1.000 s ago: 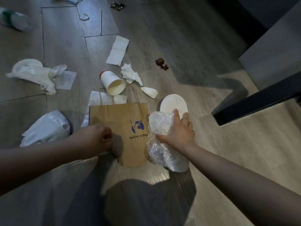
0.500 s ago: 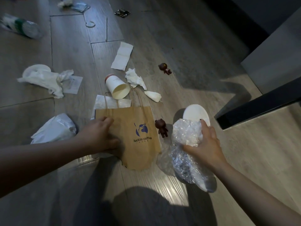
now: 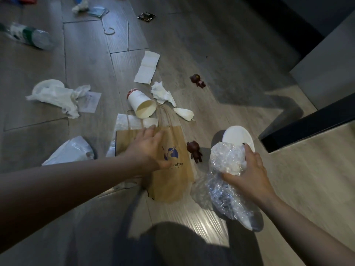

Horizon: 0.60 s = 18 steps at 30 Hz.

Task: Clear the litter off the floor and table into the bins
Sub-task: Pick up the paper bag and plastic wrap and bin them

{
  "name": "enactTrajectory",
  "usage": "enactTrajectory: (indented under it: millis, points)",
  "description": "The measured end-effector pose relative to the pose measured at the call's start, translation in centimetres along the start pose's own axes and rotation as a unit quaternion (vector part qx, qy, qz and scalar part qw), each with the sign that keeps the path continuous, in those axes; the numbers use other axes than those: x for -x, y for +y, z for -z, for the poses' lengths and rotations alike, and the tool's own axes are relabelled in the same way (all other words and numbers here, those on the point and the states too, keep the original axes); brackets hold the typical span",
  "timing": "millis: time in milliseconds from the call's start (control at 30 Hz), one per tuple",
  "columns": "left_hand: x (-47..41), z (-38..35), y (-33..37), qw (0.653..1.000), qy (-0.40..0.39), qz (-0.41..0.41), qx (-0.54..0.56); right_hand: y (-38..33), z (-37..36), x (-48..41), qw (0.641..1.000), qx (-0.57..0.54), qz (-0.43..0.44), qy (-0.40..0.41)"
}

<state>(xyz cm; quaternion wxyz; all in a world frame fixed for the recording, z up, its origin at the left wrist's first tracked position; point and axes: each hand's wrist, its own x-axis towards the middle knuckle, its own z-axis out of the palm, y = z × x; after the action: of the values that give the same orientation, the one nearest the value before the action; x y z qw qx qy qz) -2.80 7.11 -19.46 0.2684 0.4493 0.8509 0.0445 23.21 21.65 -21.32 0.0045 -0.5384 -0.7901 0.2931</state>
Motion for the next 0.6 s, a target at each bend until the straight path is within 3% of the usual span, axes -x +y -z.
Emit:
enactTrajectory:
  millis: [167,433,600]
  points:
    - [-2.0,-0.3,4.3,0.999,-0.021,-0.024,0.013,1.1,0.1,0.2,1.0,-0.005,-0.005,-0.004]
    - [-5.4,-2.3,4.1,0.996,0.012,0.017,-0.081,1.5,-0.6,0.1,1.0,-0.006,-0.008,-0.017]
    - [-6.5,-3.5,5.5,0.998,0.024,0.049,-0.044,1.6,-1.0,-0.6,1.0,-0.013,-0.016,-0.02]
